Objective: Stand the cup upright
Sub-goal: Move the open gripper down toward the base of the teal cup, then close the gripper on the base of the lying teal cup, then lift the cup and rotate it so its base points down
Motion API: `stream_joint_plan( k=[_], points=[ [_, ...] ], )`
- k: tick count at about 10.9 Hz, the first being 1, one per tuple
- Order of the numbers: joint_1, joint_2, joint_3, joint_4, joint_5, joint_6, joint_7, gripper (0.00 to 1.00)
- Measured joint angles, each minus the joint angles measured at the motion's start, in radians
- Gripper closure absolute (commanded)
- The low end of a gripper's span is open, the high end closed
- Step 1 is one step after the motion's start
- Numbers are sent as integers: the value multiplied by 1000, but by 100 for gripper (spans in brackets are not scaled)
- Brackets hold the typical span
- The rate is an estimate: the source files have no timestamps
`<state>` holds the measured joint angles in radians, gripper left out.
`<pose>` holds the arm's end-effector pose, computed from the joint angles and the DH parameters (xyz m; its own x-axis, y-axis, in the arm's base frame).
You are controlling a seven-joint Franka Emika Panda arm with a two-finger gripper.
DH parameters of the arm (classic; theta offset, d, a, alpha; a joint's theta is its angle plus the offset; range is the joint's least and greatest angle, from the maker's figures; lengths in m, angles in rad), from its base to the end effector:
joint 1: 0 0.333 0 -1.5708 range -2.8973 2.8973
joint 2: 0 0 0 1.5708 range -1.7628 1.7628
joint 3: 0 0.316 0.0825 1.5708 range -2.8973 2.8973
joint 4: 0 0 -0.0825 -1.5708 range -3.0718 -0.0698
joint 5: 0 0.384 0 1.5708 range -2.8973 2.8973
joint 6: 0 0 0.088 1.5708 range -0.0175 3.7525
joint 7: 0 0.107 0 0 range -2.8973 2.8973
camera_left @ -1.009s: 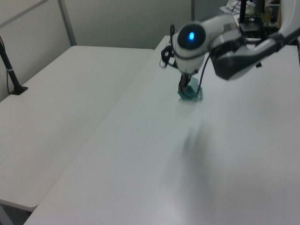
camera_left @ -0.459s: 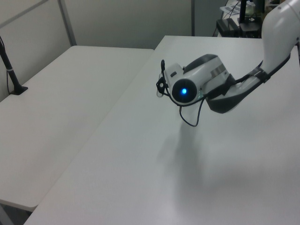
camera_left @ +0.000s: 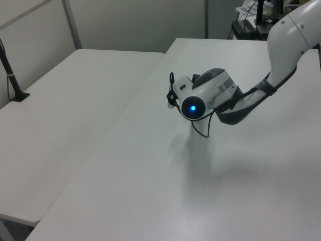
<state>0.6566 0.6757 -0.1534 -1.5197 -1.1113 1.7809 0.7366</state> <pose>0.6329 0.2809 0.2875 0.9165 0.3744 0.1406 0.0286 -0.4121 0.9107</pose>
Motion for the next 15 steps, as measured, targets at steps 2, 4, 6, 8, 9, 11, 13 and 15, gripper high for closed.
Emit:
stream_joint_plan(
  k=[2,4,6,8,9,11,13,15],
  points=[
    [-25,5,1,-2,-13,0,0,5],
    [-40,17,1,-9,-27,0,0,12],
    [-52,33,2,-17,-39,0,0,50],
    [-64,54,2,-18,-53,0,0,84],
    [-66,59,2,-19,-73,-3,0,100],
    [-67,54,0,-19,-110,-12,-2,100],
    [-67,48,-1,-21,-117,-26,-8,100],
    [-67,48,-1,-22,-117,-26,-8,100]
  ],
)
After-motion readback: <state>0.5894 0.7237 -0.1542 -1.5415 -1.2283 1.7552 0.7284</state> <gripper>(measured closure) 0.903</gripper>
